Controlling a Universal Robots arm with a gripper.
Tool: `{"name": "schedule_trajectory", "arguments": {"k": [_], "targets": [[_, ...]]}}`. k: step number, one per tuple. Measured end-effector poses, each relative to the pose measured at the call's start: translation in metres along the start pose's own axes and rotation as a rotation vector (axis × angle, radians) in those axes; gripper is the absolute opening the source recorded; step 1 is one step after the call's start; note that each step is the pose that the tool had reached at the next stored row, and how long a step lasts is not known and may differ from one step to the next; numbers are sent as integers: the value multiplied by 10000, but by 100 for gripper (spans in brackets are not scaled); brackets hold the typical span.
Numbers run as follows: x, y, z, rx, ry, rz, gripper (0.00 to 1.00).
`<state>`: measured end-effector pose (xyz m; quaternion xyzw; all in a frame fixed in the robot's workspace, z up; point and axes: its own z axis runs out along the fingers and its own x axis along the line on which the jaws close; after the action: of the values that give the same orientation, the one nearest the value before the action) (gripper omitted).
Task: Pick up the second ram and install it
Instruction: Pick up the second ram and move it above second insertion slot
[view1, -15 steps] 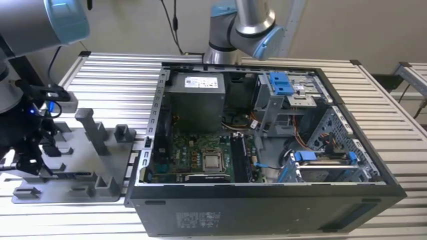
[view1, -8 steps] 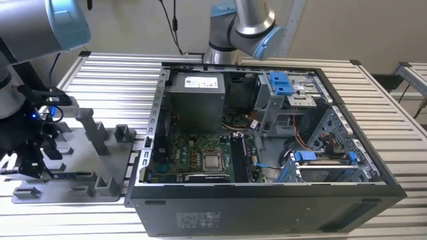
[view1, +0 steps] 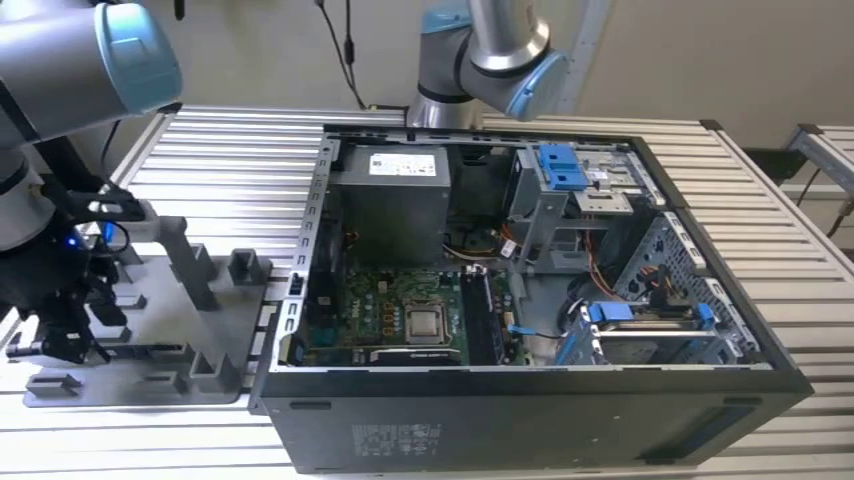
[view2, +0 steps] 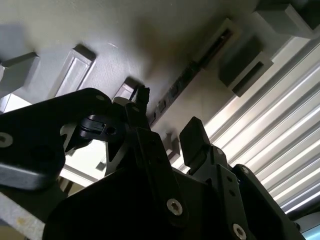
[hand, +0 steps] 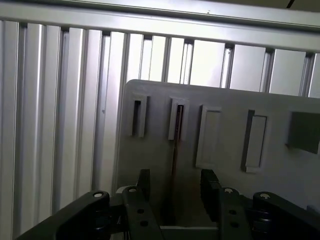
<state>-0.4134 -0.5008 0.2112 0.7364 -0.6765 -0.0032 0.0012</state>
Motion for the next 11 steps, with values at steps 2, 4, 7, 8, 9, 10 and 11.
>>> {"name": "schedule_trajectory", "arguments": {"k": [2, 4, 7, 8, 9, 10, 11], "targets": [[3, 3, 25, -1, 0, 0, 54], [5, 5, 50, 0, 0, 0, 54], [7, 9, 82, 0, 0, -2, 54], [7, 11, 91, -1, 1, -1, 54], [7, 12, 101, 0, 0, -1, 54], [7, 13, 111, -1, 1, -1, 54], [6, 15, 120, -1, 1, -1, 54]]}}
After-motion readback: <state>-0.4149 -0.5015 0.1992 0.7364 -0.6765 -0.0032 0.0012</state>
